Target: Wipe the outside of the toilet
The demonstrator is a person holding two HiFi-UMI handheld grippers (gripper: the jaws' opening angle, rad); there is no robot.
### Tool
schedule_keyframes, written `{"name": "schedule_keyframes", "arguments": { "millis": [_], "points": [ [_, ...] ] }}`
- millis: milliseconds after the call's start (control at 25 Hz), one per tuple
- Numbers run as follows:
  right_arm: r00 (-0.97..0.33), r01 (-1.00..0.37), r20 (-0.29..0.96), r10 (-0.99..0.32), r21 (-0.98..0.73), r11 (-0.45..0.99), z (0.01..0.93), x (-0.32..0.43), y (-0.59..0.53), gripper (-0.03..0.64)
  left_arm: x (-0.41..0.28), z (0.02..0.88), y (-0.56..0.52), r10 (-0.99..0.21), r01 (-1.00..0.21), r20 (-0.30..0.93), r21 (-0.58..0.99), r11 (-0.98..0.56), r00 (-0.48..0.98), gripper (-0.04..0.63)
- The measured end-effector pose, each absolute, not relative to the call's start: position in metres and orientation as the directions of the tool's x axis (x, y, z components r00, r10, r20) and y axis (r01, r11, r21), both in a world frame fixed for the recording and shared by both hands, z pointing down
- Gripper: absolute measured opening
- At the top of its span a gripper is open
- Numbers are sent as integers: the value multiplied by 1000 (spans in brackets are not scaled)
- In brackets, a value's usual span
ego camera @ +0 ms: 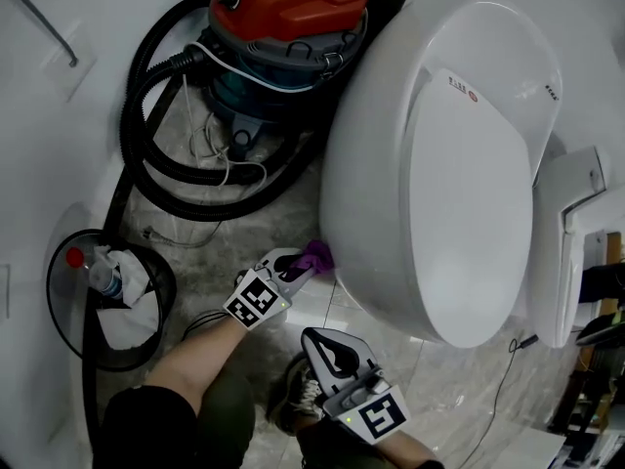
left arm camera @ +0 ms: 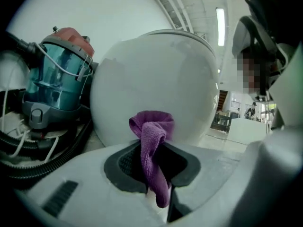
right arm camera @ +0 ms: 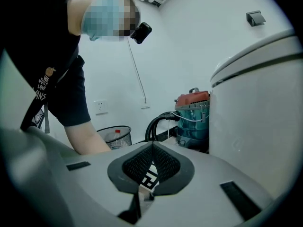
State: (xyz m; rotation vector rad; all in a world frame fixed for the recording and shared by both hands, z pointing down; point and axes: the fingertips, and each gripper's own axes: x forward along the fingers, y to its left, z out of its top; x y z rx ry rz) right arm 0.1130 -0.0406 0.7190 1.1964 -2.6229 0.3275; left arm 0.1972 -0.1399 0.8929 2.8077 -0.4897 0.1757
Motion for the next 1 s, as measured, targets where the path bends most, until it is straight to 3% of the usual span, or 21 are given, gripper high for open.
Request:
{"name": "schedule_keyframes", "arguments": {
  "millis": [360, 1000],
  "points": [
    [-632, -764, 329, -702, -109, 636, 729, 124, -43, -2, 192, 888, -209, -451, -474, 146, 251, -844, 881, 67],
    [-698, -702, 327, -637, -139, 698, 734, 123, -40, -2, 194, 874, -375, -613, -677, 324, 133, -724, 720, 64]
  ]
}}
